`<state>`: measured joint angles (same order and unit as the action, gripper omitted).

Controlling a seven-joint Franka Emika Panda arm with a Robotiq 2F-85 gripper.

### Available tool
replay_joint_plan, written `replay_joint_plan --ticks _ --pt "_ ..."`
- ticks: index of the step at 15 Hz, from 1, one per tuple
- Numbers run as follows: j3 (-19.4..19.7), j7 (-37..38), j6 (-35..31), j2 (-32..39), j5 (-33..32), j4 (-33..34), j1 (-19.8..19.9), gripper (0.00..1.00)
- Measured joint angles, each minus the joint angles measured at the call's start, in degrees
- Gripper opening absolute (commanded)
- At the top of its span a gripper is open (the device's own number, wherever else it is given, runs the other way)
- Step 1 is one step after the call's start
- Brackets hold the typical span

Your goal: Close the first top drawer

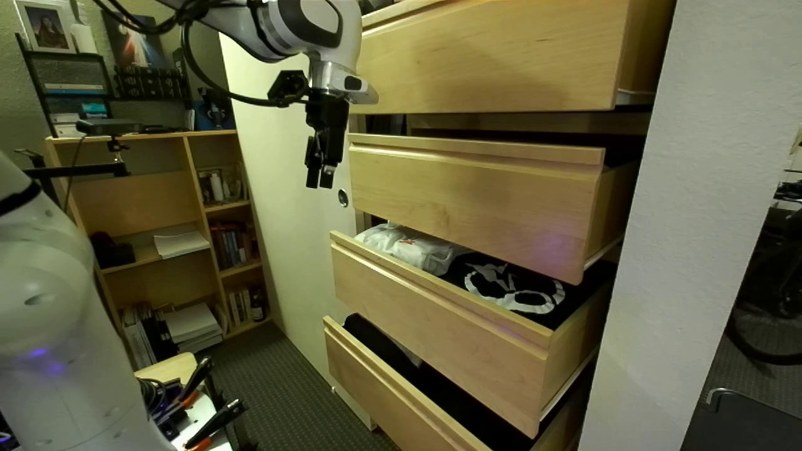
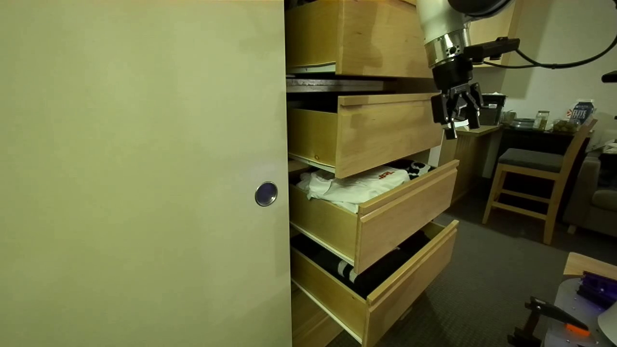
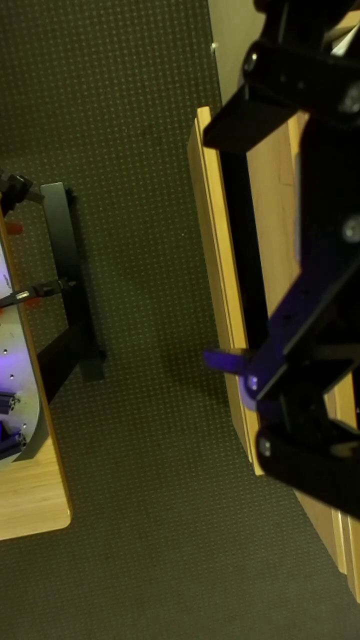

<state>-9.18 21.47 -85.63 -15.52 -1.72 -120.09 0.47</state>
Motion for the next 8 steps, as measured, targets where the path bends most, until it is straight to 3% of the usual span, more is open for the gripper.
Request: replay_joint_plan --ticks 8 --pt "0.2 0.0 0.0 0.0 0.0 0.0 -0.3 1.0"
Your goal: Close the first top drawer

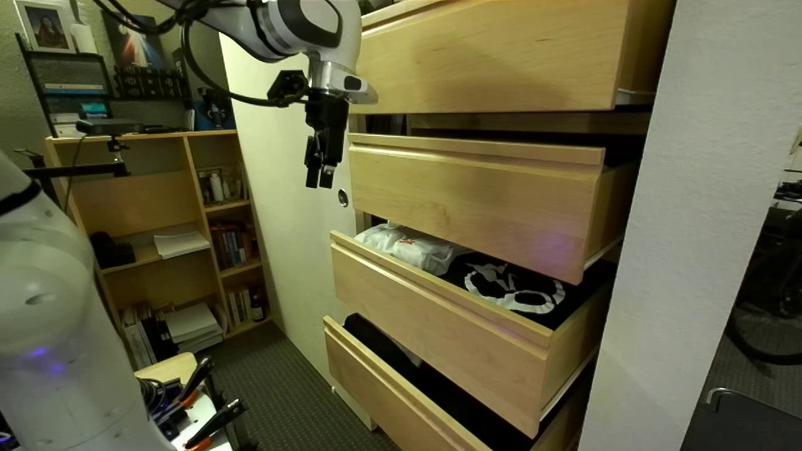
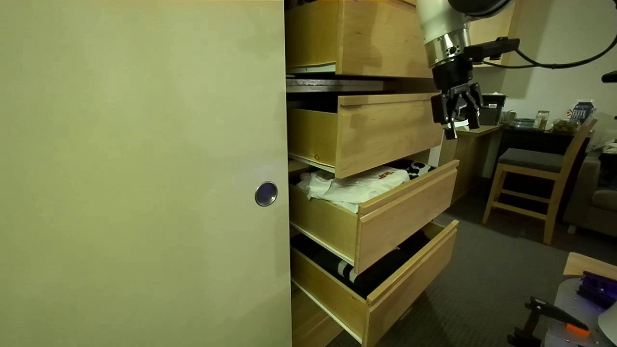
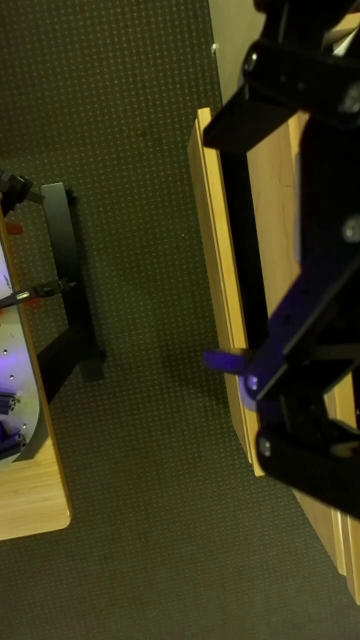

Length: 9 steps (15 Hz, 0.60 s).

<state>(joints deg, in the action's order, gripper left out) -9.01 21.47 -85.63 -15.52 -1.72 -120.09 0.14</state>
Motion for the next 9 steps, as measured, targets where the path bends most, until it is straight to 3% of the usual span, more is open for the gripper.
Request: replay_joint_plan --ticks 9 --pt "0.5 -1.2 -0.2 -1.0 0.0 0.0 -1.9 1.0"
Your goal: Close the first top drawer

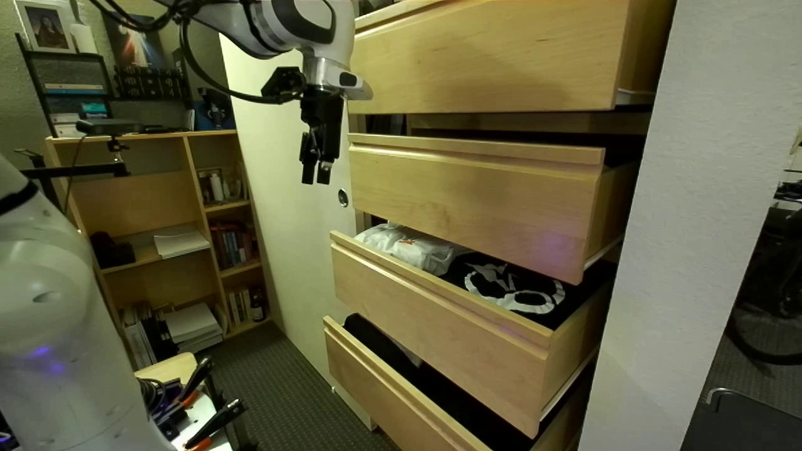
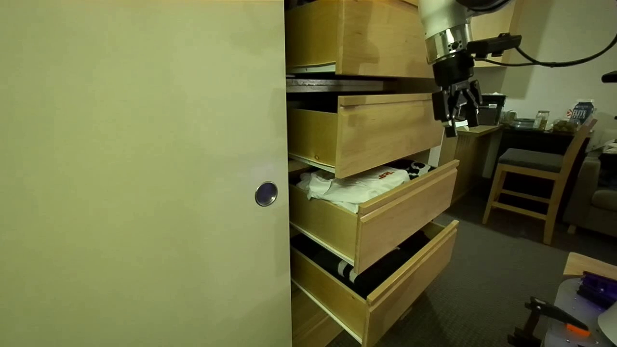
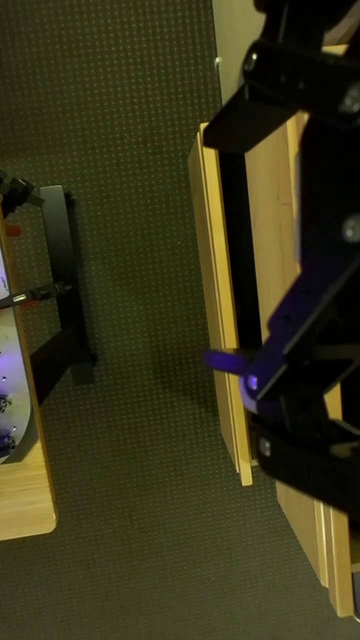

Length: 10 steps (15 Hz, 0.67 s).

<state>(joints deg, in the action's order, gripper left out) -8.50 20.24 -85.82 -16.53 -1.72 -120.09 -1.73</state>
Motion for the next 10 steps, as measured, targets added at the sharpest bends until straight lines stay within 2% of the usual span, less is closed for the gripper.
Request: replay_joint_plan --ticks 6,10 --pt "0.5 -2.6 -0.2 -2.2 0.0 0.0 -0.4 1.0" --pt "3.9 1.0 17.9 -5.7 3.3 8.4 1.4 1.0"
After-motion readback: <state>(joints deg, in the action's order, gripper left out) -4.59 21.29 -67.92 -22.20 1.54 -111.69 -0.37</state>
